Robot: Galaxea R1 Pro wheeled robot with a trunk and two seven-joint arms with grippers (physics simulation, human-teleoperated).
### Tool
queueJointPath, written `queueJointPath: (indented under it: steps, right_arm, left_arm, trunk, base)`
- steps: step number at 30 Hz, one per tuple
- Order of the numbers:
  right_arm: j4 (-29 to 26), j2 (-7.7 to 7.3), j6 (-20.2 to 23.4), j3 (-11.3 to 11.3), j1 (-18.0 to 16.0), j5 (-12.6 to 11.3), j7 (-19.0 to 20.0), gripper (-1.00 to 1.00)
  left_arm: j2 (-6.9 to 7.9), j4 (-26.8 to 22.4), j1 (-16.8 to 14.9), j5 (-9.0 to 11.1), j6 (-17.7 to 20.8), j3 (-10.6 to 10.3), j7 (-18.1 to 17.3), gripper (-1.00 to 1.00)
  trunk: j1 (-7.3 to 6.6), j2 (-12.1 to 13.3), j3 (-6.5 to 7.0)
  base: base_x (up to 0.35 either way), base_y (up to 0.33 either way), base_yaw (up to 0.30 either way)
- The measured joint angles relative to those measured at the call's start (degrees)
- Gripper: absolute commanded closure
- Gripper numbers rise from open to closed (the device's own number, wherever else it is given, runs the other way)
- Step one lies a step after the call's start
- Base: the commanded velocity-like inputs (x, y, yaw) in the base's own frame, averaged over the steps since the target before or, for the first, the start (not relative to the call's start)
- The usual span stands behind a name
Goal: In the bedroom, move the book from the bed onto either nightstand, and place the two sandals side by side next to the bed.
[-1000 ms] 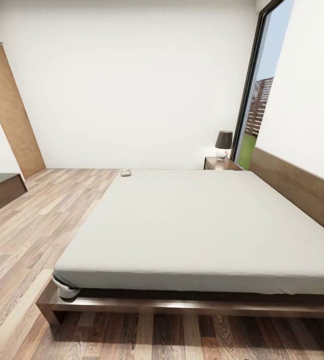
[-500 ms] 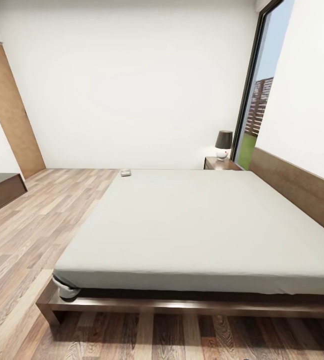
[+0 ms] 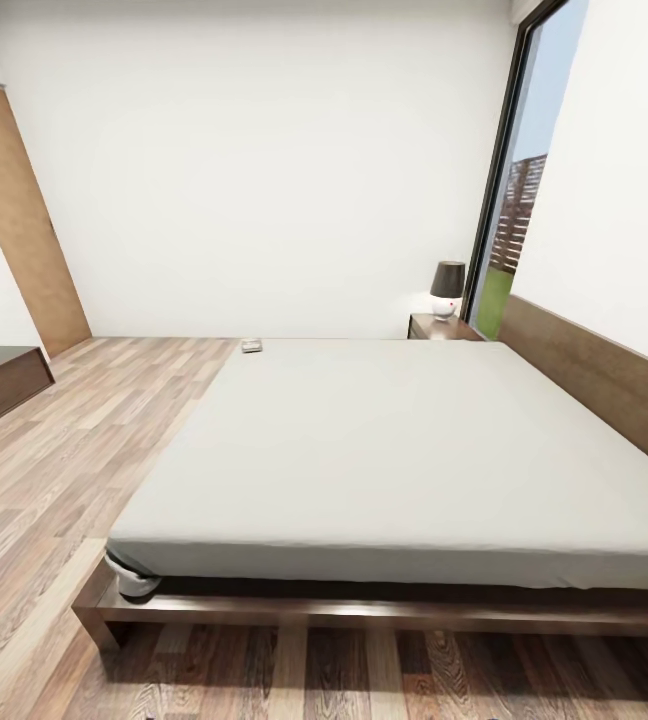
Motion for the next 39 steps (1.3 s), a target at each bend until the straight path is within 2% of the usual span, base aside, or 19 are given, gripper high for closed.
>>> queueJointPath:
  steps: [4, 11, 19, 25, 32, 39]
  right_arm:
    - [4.79, 0.00, -3.75, 0.03, -0.94, 0.03, -0.19, 1.00]
    - [9.02, -0.01, -6.11, 0.06, -3.50, 0.05, -2.34, 1.00]
    - [9.61, -0.01, -6.43, 0.06, -4.11, 0.05, -2.82, 1.00]
    - [9.58, 0.22, -6.05, 0.42, -5.80, 0.07, -2.99, 1.00]
    - [9.62, 1.01, -5.61, 2.92, -7.97, -0.06, -8.26, 1.00]
    - [9.63, 2.11, -5.55, 3.78, -8.72, -0.05, -10.20, 1.00]
  left_arm:
    - [-0.24, 0.13, -1.40, -0.09, 0.30, 0.08, 0.06, 1.00]
    - [-0.29, 0.34, -5.10, -0.32, 2.59, 0.06, 0.10, 1.00]
    - [-0.34, 0.11, -7.64, -0.24, 4.69, 0.05, 0.11, 1.00]
    - [-0.42, 0.06, -10.12, -0.28, 7.10, 0.10, 0.15, 1.00]
    - [-0.37, 0.31, -12.38, -0.25, 9.33, 0.21, 0.13, 1.00]
    - [-0.35, 0.62, -12.70, -0.12, 9.09, 0.40, 0.13, 1.00]
  trunk:
    - [0.00, 0.00, 0.00]
    - [0.00, 0.00, 0.01]
    - [0.00, 0.00, 0.00]
    - [0.00, 0.00, 0.01]
    - [0.00, 0.00, 0.01]
    - [0.00, 0.00, 0.01]
  base:
    - [0.000, 0.000, 0.000]
    - [0.000, 0.000, 0.000]
    - [0.000, 0.000, 0.000]
    - [0.000, 0.000, 0.000]
    - [0.000, 0.000, 0.000]
    - [0.000, 0.000, 0.000]
